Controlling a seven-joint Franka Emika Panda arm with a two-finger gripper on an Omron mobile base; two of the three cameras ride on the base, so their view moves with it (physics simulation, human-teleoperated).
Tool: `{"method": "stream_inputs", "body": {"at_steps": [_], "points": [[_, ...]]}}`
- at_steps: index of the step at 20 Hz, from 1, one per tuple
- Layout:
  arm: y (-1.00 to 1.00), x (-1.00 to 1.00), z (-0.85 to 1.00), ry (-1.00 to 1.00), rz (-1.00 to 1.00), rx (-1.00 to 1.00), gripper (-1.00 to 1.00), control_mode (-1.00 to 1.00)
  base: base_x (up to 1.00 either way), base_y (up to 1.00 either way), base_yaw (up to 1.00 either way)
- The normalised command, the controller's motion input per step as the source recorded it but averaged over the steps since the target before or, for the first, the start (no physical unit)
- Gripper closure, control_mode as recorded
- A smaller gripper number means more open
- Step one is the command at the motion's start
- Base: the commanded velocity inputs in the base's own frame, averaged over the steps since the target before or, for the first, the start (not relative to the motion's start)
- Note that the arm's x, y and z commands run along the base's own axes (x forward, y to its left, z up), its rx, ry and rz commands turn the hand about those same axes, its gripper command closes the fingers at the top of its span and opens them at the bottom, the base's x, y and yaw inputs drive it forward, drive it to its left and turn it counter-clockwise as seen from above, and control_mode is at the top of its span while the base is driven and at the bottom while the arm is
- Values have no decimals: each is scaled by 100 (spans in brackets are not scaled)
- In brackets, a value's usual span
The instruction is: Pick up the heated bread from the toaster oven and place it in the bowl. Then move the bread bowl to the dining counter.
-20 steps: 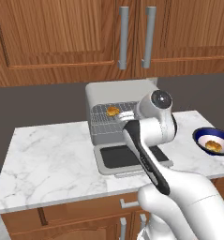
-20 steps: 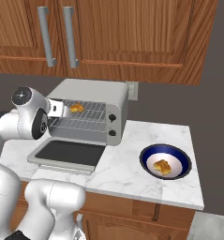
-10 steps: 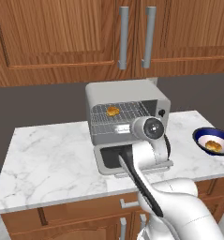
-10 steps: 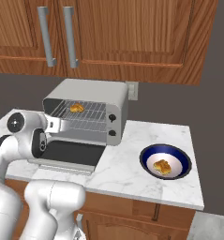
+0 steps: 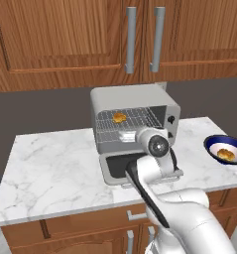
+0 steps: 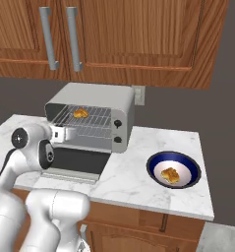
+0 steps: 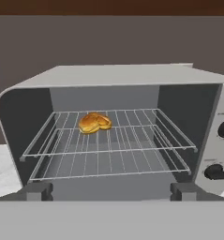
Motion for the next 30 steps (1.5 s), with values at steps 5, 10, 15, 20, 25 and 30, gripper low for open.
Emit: {"method": "stream_inputs", "body": {"at_steps": [5,10,15,20,25,30], "points": [[-9,33,0,1,0,3,-100,-100,0,0,0],[-9,38,0,6,0,1,-100,-100,0,0,0],[-2,29,0,5,0,0,-100,-100,0,0,0],[0,27,0,5,0,0,-100,-100,0,0,0],[0,21,0,7,0,0,-100,-100,0,0,0],[0,15,-7,13,0,0,-100,-100,0,0,0]]}}
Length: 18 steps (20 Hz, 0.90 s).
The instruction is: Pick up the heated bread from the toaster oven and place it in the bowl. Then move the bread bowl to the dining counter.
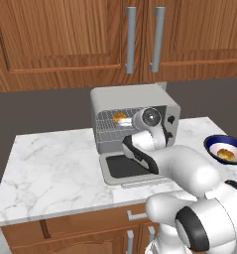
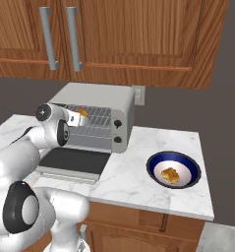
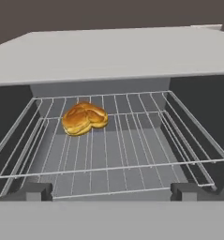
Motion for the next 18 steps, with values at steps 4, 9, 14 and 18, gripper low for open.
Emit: {"method": "stream_inputs", "body": {"at_steps": [4,9,14,18], "points": [[0,5,-19,24,0,0,-100,-100,0,0,0],[0,0,-16,22,0,0,-100,-100,0,0,0],[0,0,-21,11,0,0,-100,-100,0,0,0],[0,-23,-13,-7,0,0,-100,-100,0,0,0]]}}
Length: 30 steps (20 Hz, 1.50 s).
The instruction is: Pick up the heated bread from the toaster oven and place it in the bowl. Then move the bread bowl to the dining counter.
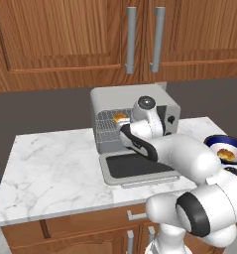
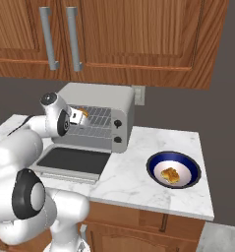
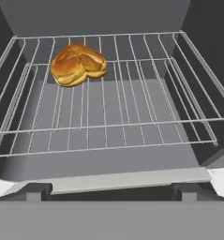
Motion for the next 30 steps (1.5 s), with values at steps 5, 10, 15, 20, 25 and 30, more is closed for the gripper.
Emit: {"method": "stream_inputs", "body": {"at_steps": [5,10,15,20,25,30], "points": [[0,-8,-11,-22,0,0,-100,-100,0,0,0],[0,15,0,-15,0,0,-100,-100,0,0,0],[0,16,6,-15,0,0,-100,-100,0,0,0],[0,32,0,-7,0,0,-100,-100,0,0,0],[0,38,0,0,0,0,-100,-100,0,0,0],[0,31,-7,0,0,0,-100,-100,0,0,0]]}}
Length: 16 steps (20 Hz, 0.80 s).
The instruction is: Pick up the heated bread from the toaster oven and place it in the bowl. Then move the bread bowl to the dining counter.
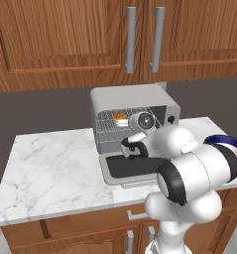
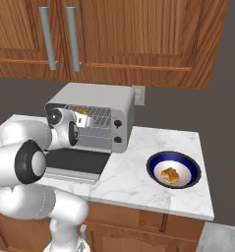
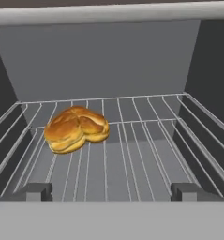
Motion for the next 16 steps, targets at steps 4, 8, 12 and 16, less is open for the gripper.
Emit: {"method": "stream_inputs", "body": {"at_steps": [4,8,12,16], "points": [[0,23,-15,0,0,0,-100,-100,0,0,0],[-1,27,-21,0,0,0,-100,-100,0,0,0],[-3,21,-25,5,0,0,-100,-100,0,0,0],[-4,4,-26,11,0,0,-100,-100,0,0,0]]}}
